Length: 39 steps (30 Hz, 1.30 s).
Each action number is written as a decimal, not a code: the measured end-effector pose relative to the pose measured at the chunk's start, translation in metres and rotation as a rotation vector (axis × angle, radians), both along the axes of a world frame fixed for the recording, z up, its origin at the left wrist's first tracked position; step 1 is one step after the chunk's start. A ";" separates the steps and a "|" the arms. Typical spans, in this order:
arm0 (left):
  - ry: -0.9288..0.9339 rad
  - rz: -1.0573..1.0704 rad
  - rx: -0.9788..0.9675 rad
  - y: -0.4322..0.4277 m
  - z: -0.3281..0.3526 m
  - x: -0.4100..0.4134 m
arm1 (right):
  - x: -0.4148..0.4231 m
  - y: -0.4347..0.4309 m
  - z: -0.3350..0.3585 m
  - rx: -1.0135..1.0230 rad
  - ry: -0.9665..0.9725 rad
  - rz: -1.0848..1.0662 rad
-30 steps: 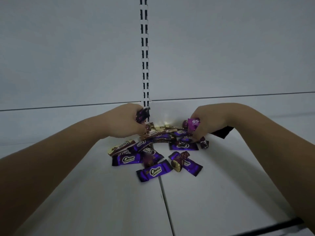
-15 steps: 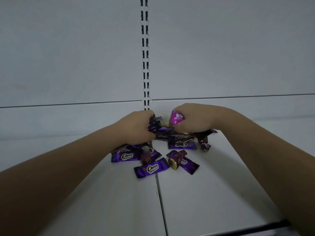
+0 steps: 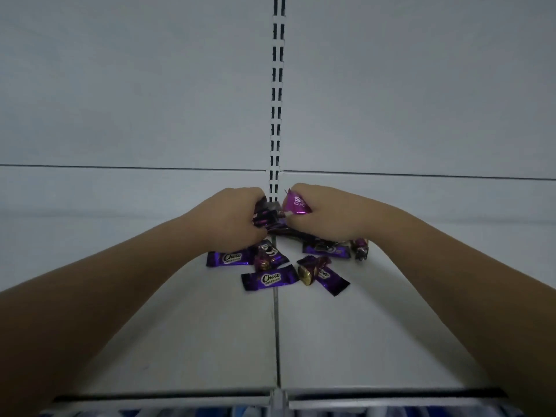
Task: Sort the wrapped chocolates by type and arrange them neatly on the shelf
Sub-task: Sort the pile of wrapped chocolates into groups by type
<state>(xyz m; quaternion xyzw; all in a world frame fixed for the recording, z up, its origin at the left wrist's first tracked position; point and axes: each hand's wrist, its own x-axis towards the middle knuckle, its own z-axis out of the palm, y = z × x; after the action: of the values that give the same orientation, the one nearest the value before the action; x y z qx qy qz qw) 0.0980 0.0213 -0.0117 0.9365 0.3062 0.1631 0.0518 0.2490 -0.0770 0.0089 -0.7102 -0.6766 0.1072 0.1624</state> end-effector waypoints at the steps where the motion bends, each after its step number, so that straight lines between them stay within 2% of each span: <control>1: 0.010 0.013 -0.008 -0.002 0.001 -0.004 | -0.003 0.000 0.001 -0.005 -0.009 0.008; 8: 0.154 0.070 -0.074 -0.002 0.013 -0.046 | -0.042 0.012 0.011 -0.053 -0.106 0.084; 14: 0.210 0.136 -0.100 0.009 0.018 -0.118 | -0.115 0.038 0.018 -0.079 -0.191 0.202; 28: 0.211 0.325 -0.173 0.057 0.019 -0.368 | -0.352 0.122 0.015 -0.042 -0.151 0.421; 33: 0.197 0.370 -0.194 0.079 0.016 -0.434 | -0.417 0.153 0.010 -0.057 -0.160 0.492; 39: 0.182 0.413 -0.214 0.112 0.009 -0.492 | -0.474 0.199 0.006 -0.101 -0.257 0.583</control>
<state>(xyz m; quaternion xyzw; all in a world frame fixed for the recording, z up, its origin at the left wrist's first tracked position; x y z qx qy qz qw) -0.3938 0.1334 -0.0030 0.8541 0.5099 0.0518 0.0884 -0.2246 0.1217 0.0154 -0.5015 -0.8602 0.0923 0.0027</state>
